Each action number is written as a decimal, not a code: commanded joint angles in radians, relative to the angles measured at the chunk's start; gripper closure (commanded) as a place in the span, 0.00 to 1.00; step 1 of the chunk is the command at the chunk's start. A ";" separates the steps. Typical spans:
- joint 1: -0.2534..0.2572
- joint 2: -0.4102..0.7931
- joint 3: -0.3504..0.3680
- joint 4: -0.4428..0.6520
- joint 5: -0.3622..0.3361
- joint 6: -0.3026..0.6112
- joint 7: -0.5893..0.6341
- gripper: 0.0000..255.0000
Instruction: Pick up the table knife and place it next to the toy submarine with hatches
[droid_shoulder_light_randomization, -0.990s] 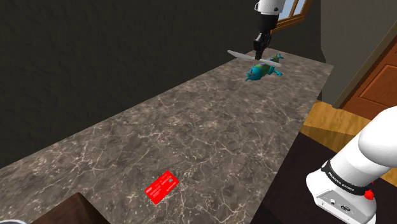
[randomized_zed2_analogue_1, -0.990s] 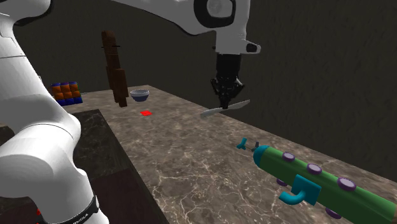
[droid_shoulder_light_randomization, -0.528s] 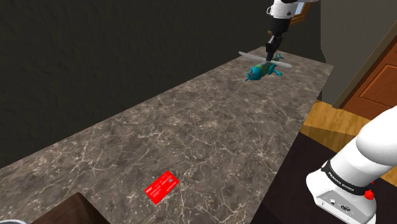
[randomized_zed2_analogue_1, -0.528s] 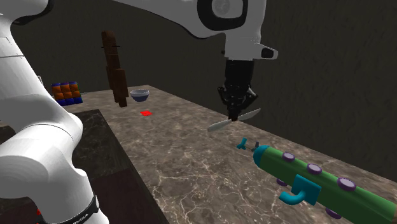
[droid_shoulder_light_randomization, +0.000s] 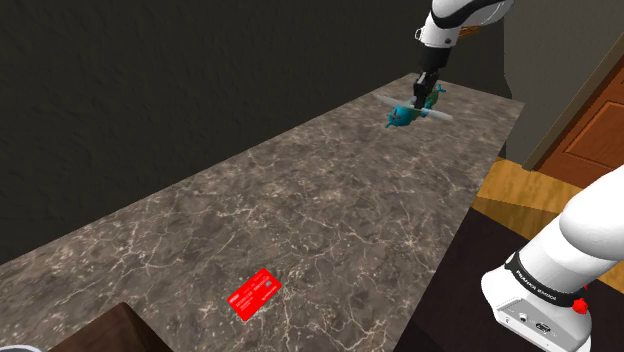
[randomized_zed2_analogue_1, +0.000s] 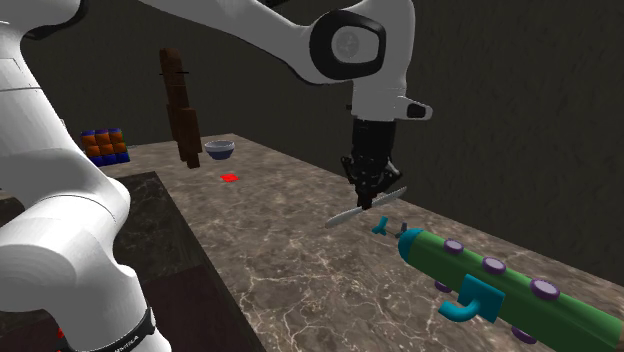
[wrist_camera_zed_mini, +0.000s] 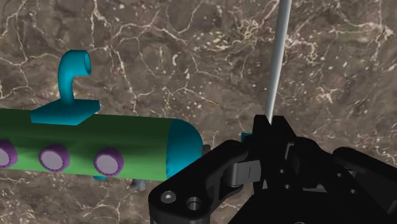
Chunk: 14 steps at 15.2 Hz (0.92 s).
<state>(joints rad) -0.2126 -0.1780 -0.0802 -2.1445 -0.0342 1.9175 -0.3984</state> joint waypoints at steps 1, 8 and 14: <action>0.000 0.008 0.000 -0.018 0.000 0.026 0.000 1.00; 0.000 0.037 -0.002 -0.083 0.001 0.121 0.001 1.00; -0.001 0.071 -0.003 -0.132 0.002 0.203 0.000 1.00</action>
<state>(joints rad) -0.2141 -0.1132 -0.0837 -2.2626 -0.0317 2.1027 -0.4011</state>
